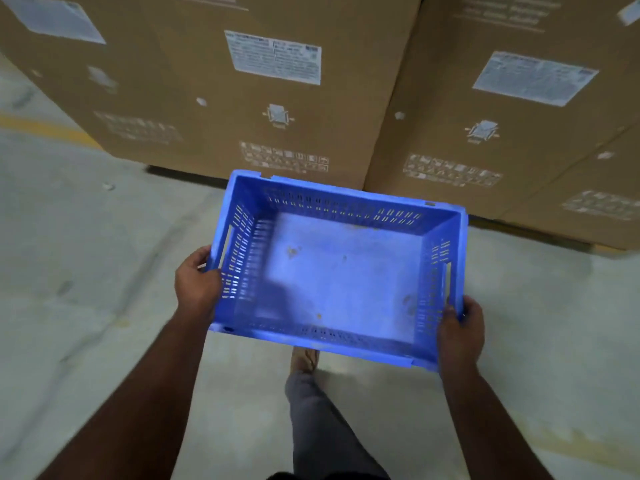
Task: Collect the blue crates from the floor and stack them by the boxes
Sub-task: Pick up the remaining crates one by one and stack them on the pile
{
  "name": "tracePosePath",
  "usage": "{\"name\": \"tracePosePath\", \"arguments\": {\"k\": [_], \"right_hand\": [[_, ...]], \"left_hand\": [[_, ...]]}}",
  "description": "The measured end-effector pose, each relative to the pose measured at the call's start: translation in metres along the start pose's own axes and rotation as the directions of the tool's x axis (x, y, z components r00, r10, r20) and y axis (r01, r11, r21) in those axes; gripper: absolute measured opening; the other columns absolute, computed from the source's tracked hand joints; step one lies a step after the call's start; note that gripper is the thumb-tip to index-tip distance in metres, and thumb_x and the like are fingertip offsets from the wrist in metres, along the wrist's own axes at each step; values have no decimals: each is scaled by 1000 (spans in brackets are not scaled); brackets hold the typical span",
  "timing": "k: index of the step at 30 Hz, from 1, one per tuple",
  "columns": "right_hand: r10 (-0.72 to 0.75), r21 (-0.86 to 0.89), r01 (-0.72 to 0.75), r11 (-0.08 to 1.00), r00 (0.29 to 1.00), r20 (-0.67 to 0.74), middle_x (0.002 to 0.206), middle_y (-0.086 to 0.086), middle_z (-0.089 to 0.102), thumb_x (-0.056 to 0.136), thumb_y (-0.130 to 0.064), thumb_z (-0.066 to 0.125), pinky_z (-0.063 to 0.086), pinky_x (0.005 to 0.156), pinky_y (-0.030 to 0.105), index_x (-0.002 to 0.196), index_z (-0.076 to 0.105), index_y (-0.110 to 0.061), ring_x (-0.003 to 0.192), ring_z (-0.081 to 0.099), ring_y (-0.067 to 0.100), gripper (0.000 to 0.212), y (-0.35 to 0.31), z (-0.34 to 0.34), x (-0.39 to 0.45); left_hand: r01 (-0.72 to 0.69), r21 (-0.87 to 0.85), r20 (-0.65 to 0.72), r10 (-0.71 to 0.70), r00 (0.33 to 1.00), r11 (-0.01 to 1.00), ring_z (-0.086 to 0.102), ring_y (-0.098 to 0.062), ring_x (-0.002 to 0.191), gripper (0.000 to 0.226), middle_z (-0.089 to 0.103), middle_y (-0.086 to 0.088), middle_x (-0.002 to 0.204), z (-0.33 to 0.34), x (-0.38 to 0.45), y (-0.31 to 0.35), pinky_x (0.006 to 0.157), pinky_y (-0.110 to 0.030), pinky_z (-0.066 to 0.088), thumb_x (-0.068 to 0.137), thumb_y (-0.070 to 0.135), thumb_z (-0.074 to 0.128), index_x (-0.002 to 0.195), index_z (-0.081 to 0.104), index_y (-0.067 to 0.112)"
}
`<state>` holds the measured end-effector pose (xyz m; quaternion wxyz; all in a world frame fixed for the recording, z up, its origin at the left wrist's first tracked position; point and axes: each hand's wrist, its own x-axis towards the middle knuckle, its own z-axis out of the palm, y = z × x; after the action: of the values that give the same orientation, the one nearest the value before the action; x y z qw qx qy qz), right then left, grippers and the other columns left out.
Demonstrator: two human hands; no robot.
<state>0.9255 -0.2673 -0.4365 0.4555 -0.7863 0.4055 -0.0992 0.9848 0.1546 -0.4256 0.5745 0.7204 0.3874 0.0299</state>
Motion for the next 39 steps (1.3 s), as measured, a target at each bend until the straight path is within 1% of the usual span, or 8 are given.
{"name": "tracePosePath", "arguments": {"k": [7, 10, 16, 20, 24, 29, 33, 39], "right_hand": [[141, -18, -141, 990, 989, -41, 101, 10, 62, 94, -12, 63, 51, 91, 43, 124, 62, -5, 87, 62, 29, 31, 13, 216, 83], [187, -10, -188, 982, 980, -66, 96, 9, 57, 97, -9, 60, 50, 73, 22, 126, 60, -2, 62, 51, 9, 30, 42, 286, 115], [208, -102, -226, 969, 965, -161, 122, 12, 69, 94, -26, 59, 46, 97, 35, 128, 63, -14, 114, 64, 32, 36, 114, 376, 148], [162, -201, -196, 960, 972, -170, 132, 12, 66, 96, -25, 54, 41, 100, 34, 135, 60, -14, 122, 59, 32, 41, 137, 405, 163], [68, -352, -101, 930, 992, -106, 147, 11, 55, 98, -25, 48, 38, 108, 36, 152, 45, -19, 133, 53, 33, 54, 141, 414, 179], [136, -564, -54, 824, 985, 104, 144, 18, 50, 98, -24, 43, 46, 96, 54, 160, 8, -39, 115, 58, 49, 73, 132, 398, 168], [136, -481, -76, 874, 987, 91, 142, 12, 54, 90, -22, 40, 47, 97, 55, 143, 26, -43, 113, 59, 51, 58, 132, 386, 145], [31, -549, 44, 835, 992, 125, 140, 19, 53, 97, -14, 44, 44, 99, 54, 159, 21, -42, 116, 57, 49, 71, 149, 374, 120]], "left_hand": [[95, -5, 31, -95, 995, 995, 66, -25, 81, 64, 73, -2, 94, 101, 203, -69, 81, -45, 60, 71, -10, 39, 100, 75, 33], [126, 1, 70, -126, 990, 992, 68, -24, 86, 66, 74, -11, 115, 134, 276, -104, 87, -54, 60, 73, -15, 42, 119, 71, 22], [-50, 324, 102, 18, 995, 945, 69, -30, 108, 62, 68, -9, 128, 186, 369, -156, 104, -44, 53, 77, 0, 43, 134, 64, 15], [-339, 550, 209, 267, 941, 763, 59, -34, 119, 61, 62, -17, 130, 204, 397, -176, 107, -31, 40, 80, -2, 44, 138, 60, 11], [-470, 562, 264, 391, 882, 681, 57, -35, 122, 60, 61, -16, 134, 210, 406, -181, 108, -38, 43, 88, 3, 42, 147, 51, 11], [-409, 676, 370, 198, 908, 614, 51, -46, 128, 77, 51, -20, 147, 188, 389, -188, 105, -48, 41, 95, 8, 47, 160, 18, 38], [-354, 746, 357, 111, 928, 564, 62, -48, 106, 79, 66, -27, 121, 173, 377, -185, 92, -48, 48, 98, 14, 48, 159, 8, 45], [-352, 753, 354, 109, 929, 556, 63, -50, 100, 82, 67, -30, 112, 150, 356, -203, 87, -51, 49, 98, 16, 50, 160, 4, 44]]}}
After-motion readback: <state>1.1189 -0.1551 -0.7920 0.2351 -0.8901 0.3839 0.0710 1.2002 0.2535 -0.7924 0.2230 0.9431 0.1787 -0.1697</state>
